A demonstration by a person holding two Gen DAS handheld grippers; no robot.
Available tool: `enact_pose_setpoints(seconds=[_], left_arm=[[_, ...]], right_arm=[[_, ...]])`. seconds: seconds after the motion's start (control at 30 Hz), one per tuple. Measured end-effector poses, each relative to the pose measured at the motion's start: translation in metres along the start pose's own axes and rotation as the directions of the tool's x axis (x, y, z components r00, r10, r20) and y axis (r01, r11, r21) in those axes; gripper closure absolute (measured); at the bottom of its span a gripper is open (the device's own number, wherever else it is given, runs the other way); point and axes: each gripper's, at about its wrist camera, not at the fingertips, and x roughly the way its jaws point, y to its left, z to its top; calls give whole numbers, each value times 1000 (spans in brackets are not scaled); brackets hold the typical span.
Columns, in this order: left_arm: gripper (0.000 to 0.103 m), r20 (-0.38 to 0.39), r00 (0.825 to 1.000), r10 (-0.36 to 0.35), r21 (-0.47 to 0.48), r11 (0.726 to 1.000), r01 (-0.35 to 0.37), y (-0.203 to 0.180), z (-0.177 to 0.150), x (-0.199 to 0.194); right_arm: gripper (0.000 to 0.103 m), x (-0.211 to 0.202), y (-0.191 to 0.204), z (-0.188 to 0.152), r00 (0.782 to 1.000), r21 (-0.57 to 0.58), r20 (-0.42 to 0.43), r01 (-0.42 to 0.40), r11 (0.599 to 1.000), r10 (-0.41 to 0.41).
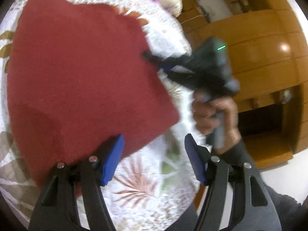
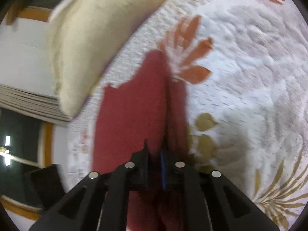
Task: Fold small clothes
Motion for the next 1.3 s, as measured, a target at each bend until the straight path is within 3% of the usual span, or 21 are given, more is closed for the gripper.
enact_pose_setpoints(seconds=[0.07, 0.13, 0.23, 0.27, 0.3, 0.33, 0.4, 0.5, 0.57, 0.63, 0.7, 0.77, 0.83, 0.93, 0.97, 1.0, 1.03, 1.1, 1.2, 1.27, 1.3], left_arm=[[40, -21, 1000, 9, -27, 1000, -9, 12, -1, 5], [40, -26, 1000, 5, -28, 1000, -6, 13, -6, 4], [40, -37, 999, 15, -19, 1000, -16, 13, -8, 6], [40, -40, 999, 21, -19, 1000, -22, 13, -8, 7], [41, -44, 999, 25, -19, 999, -26, 12, -8, 9], [43, -49, 998, 33, -17, 999, -34, 13, -8, 11], [45, -52, 998, 33, -23, 999, -34, 13, -6, 15], [45, -56, 998, 26, -34, 999, -28, 8, -5, 6], [43, -25, 1000, -2, 16, 1000, 3, -8, -3, -18], [37, 40, 999, 19, 64, 998, -22, -18, 6, -44], [30, 114, 992, 61, 56, 996, -68, -15, 21, -68], [30, 158, 982, 98, -5, 995, -99, 2, 40, -86], [30, 150, 977, 151, -68, 988, -142, 23, 63, -84], [30, 80, 961, 264, -68, 964, -259, 43, 84, -68], [30, 56, 960, 275, -76, 960, -270, 51, 91, -67], [30, 32, 960, 279, -91, 957, -275, 56, 95, -60], [31, 14, 955, 298, -102, 950, -295, 62, 99, -56], [31, -13, 947, 321, -89, 943, -321, 67, 107, -53], [31, -45, 937, 347, -80, 934, -349, 72, 112, -48], [32, -50, 936, 349, -70, 933, -352, 68, 115, -50], [32, -19, 938, 346, -71, 936, -346, 62, 113, -59]], right_arm=[[72, -4, 6, 16, 999, 27, 33, -7, 1000, 6], [51, -5, 11, 34, 998, 37, 56, 21, 999, -23], [44, 18, 18, 54, 998, 36, 26, 52, 998, -52], [48, 25, 16, 58, 998, 33, 15, 58, 998, -59], [81, 32, 18, 62, 998, 22, 0, 57, 998, -57], [94, 40, 26, 67, 998, -8, -6, 69, 998, -69], [95, 41, 26, 75, 993, -24, 42, 112, 993, -111], [94, 54, -1, 67, 989, 57, 12, 144, 988, -144], [88, 45, 4, 64, 998, 57, 21, 60, 997, -61], [72, 26, 6, 61, 999, 57, 36, 32, 998, -34], [63, 2, 9, 52, 999, 49, 48, 15, 999, -17], [56, -17, 9, 36, 1000, 46, 24, -2, 999, 1], [45, -25, 11, 20, 999, 50, -20, -31, 998, 32], [41, -36, 7, -16, 995, 32, -94, -22, 999, 25], [41, -34, 7, -26, 992, 33, -121, -31, 999, 35], [47, -33, 6, -34, 989, 36, -145, -31, 999, 36], [77, -27, 5, -41, 982, 36, -185, -31, 999, 37], [89, -27, 8, -51, 982, 22, -185, -31, 999, 35], [91, -38, 2, -59, 985, 76, -122, -111, 991, 120], [91, -22, -16, -71, 987, 88, -151, -38, 995, 51], [91, -17, -22, -74, 985, 98, -164, -39, 994, 55]])
